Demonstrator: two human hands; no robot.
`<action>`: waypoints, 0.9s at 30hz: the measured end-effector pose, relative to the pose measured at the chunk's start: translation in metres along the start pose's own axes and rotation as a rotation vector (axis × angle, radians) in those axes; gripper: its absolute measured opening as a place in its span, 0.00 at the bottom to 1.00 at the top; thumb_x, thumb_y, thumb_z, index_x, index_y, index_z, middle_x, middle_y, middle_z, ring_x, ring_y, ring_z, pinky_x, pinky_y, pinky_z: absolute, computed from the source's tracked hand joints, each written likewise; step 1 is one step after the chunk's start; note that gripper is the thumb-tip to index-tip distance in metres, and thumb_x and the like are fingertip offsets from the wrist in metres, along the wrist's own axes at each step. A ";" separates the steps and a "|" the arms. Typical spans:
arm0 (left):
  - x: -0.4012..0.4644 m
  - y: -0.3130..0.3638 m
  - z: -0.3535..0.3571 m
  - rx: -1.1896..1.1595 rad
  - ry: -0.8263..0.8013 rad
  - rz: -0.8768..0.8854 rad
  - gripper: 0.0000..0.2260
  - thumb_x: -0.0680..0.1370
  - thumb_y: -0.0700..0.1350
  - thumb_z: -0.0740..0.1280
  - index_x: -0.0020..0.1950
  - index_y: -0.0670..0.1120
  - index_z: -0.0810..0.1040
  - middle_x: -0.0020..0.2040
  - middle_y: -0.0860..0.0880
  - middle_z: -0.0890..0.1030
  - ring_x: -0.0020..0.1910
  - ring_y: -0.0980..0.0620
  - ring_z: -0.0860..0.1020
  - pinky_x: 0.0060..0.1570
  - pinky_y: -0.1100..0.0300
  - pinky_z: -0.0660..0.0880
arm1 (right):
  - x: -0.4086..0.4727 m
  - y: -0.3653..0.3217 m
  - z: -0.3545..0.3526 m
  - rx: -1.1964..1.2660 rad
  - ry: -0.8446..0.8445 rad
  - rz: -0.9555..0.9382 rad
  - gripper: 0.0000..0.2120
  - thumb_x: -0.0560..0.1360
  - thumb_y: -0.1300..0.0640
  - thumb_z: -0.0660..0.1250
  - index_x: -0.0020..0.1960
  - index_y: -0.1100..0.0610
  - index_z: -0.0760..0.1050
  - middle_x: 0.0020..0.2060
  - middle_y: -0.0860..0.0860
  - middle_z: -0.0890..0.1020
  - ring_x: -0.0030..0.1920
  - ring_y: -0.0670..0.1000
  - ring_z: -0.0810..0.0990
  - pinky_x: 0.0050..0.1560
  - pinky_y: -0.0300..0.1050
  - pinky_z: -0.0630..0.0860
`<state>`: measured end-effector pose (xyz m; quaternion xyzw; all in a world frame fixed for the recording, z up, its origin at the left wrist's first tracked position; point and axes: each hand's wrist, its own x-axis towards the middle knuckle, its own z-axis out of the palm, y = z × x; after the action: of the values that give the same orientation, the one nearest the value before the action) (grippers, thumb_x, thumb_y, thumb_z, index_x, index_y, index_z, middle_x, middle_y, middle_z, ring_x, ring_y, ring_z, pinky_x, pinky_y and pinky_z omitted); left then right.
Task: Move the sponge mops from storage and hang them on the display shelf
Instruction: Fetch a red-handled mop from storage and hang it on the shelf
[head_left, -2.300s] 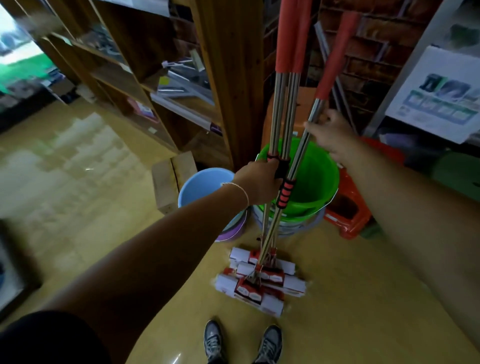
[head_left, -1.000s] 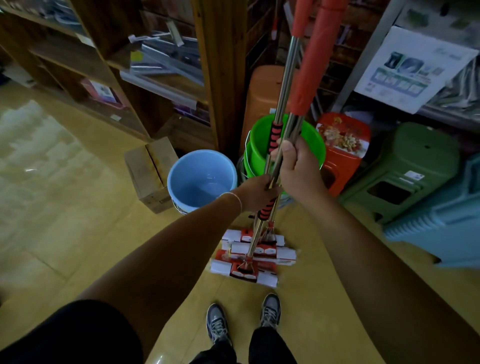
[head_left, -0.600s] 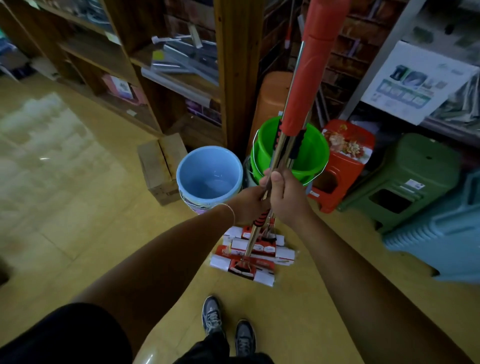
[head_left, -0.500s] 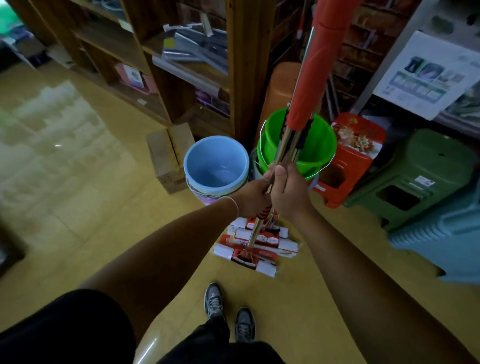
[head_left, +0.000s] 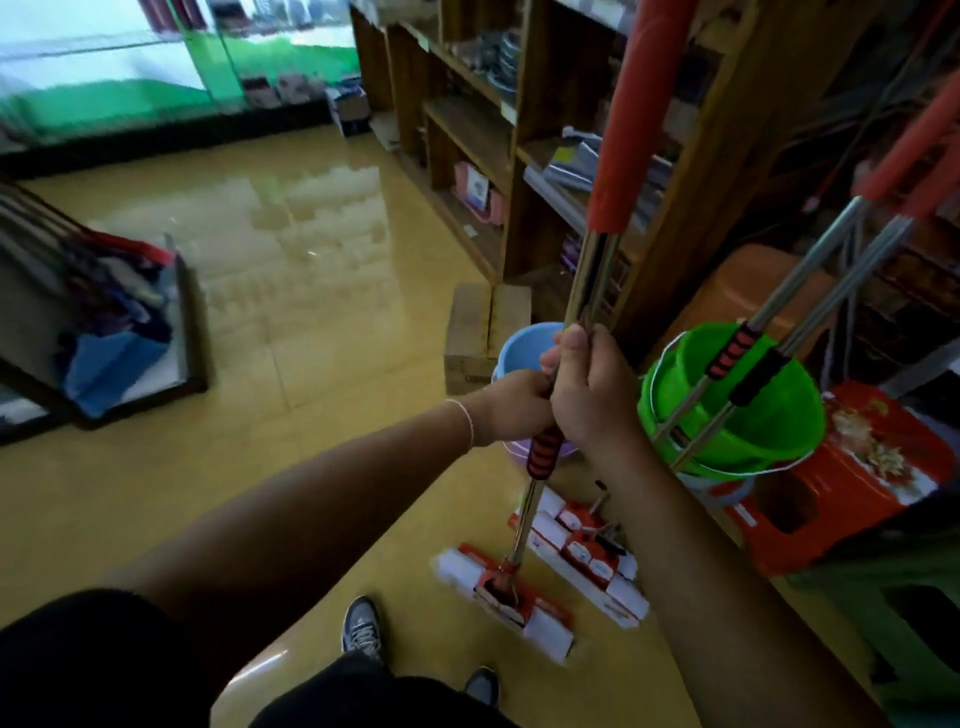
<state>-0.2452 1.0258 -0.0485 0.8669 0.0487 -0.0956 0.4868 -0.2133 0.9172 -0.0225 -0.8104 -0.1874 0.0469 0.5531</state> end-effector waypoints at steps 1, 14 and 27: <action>-0.008 0.000 -0.011 -0.044 0.022 -0.021 0.06 0.74 0.42 0.61 0.40 0.52 0.75 0.38 0.54 0.77 0.36 0.59 0.73 0.30 0.76 0.69 | 0.003 -0.008 0.007 0.009 -0.026 -0.016 0.11 0.84 0.52 0.54 0.51 0.53 0.73 0.39 0.45 0.79 0.45 0.51 0.80 0.52 0.50 0.76; -0.122 -0.061 -0.151 -0.349 0.149 -0.006 0.12 0.79 0.34 0.63 0.38 0.48 0.75 0.29 0.62 0.77 0.30 0.66 0.74 0.33 0.76 0.70 | 0.000 -0.129 0.152 0.214 -0.267 -0.214 0.14 0.78 0.40 0.53 0.49 0.43 0.76 0.41 0.40 0.84 0.46 0.40 0.84 0.50 0.45 0.81; -0.215 -0.152 -0.307 -0.493 0.367 0.027 0.11 0.82 0.40 0.63 0.61 0.34 0.72 0.48 0.40 0.74 0.43 0.55 0.75 0.49 0.59 0.75 | -0.002 -0.287 0.331 0.412 -0.310 -0.560 0.11 0.80 0.39 0.54 0.56 0.37 0.73 0.44 0.45 0.81 0.43 0.48 0.80 0.47 0.44 0.78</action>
<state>-0.4459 1.3691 0.0264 0.7260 0.1458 0.0837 0.6669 -0.3815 1.2989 0.1128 -0.5829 -0.4696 0.0526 0.6610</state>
